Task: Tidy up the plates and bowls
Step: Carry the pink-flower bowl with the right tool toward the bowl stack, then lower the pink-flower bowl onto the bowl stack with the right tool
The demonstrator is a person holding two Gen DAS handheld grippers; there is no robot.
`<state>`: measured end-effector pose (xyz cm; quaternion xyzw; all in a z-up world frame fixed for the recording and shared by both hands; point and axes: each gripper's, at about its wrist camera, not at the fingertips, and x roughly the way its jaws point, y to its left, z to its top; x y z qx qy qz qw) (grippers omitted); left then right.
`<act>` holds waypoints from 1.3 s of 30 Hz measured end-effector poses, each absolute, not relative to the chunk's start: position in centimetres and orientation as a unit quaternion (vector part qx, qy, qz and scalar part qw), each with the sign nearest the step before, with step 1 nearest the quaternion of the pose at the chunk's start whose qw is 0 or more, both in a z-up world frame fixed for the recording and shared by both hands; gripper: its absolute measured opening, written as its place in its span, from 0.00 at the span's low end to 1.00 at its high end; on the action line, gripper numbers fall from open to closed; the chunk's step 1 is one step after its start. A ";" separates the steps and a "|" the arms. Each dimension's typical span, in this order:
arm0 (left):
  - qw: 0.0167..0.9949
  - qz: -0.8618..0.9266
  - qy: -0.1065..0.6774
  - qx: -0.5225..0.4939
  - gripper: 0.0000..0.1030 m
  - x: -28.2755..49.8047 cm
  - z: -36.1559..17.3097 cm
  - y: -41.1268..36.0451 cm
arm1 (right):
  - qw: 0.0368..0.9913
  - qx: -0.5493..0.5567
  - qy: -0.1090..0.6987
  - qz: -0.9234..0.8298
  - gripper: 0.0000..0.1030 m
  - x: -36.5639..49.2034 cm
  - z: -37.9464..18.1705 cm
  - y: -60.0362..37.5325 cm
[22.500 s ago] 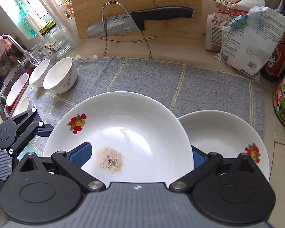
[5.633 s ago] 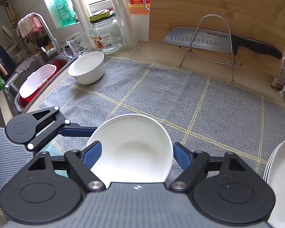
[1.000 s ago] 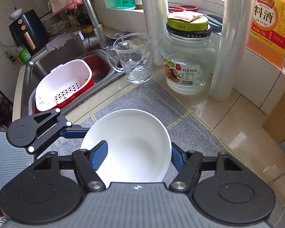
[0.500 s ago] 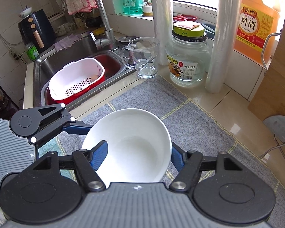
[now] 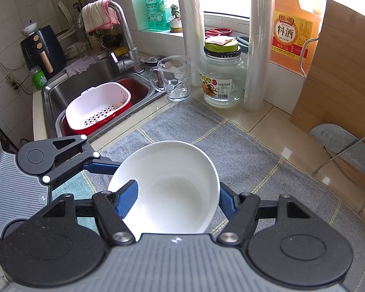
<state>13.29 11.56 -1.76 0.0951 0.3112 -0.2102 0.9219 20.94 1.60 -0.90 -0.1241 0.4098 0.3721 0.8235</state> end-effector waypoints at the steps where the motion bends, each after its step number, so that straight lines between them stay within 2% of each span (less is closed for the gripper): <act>1: 0.921 -0.213 0.310 0.096 0.86 13.1 -1.7 11.3 | 0.825 -0.123 0.409 0.369 0.73 20.7 -0.8 1.2; 39: 0.880 -0.348 0.292 0.136 0.86 12.4 -2.2 0.8 | 0.878 -0.070 0.410 0.236 0.73 15.3 -0.3 -11.3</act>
